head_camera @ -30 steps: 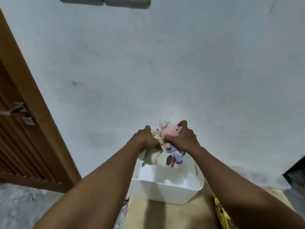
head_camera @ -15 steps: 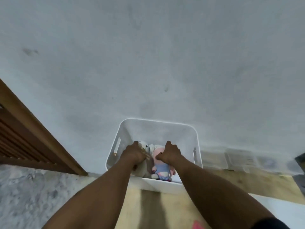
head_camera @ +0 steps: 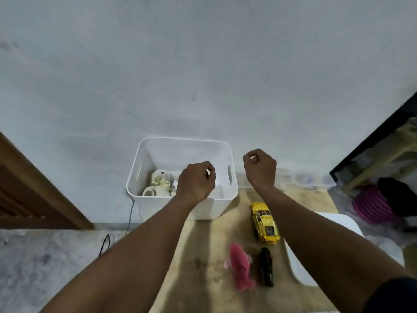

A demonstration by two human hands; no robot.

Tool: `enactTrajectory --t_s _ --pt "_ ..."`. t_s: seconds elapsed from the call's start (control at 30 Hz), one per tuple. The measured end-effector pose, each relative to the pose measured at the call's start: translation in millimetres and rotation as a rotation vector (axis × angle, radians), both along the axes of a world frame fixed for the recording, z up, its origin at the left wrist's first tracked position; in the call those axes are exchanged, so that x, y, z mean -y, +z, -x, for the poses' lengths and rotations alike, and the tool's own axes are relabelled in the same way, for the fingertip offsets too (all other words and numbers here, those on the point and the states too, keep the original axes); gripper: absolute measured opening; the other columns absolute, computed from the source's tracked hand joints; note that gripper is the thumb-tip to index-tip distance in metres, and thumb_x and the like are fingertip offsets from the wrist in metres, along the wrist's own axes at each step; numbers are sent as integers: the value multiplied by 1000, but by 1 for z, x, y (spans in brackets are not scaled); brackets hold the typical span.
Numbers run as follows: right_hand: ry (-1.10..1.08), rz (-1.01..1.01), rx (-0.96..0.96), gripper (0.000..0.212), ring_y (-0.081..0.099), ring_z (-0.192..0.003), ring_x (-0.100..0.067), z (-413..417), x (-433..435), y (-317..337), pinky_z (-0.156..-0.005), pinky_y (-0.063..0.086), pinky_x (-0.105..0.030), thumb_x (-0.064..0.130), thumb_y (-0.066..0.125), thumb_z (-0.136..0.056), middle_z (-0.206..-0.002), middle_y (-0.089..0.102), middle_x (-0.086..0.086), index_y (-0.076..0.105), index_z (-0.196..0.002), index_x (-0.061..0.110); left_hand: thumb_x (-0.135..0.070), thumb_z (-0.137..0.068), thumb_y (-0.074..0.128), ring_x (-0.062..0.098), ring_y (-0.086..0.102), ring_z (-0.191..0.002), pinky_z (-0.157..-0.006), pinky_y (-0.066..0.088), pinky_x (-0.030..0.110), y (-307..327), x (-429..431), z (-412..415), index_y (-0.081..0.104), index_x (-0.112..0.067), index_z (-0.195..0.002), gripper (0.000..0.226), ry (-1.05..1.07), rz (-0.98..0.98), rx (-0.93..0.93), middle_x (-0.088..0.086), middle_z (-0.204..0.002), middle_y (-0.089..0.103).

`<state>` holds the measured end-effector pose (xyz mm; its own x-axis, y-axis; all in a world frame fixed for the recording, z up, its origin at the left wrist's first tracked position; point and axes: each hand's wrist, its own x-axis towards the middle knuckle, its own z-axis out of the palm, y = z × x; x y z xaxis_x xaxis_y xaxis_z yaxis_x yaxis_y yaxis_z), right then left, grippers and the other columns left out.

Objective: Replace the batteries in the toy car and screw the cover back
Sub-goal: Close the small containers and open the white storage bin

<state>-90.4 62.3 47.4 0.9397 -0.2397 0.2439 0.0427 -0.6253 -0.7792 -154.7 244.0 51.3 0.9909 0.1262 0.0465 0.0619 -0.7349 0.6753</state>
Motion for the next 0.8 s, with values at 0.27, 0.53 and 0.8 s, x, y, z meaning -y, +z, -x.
enactTrajectory --t_s 0.27,0.53,0.8 --pt "6 303 -385 7 66 -76 -30 115 96 -77 -64 49 -32 18 60 -84 -78 70 -8 67 -81 16 -42 -88 46 17 65 -84 -77 54 31 -78 99 90 66 -28 -96 26 -181 -110 -175 -5 -91 68" --pt "212 313 -781 50 59 -90 -14 159 114 -146 -70 48 -24 42 79 -72 -99 60 6 52 -112 25 -56 -74 64 17 61 -84 -68 53 30 -152 149 116 44 -34 -109 46 125 51 -608 -5 -99 50" --pt "527 250 -492 42 63 -76 -10 136 128 -115 -68 54 -24 45 80 -66 -84 65 9 58 -95 23 -37 -73 72 17 62 -91 -80 53 27 -115 143 84 53 -21 -113 47 109 194 -783 -1 -103 61"
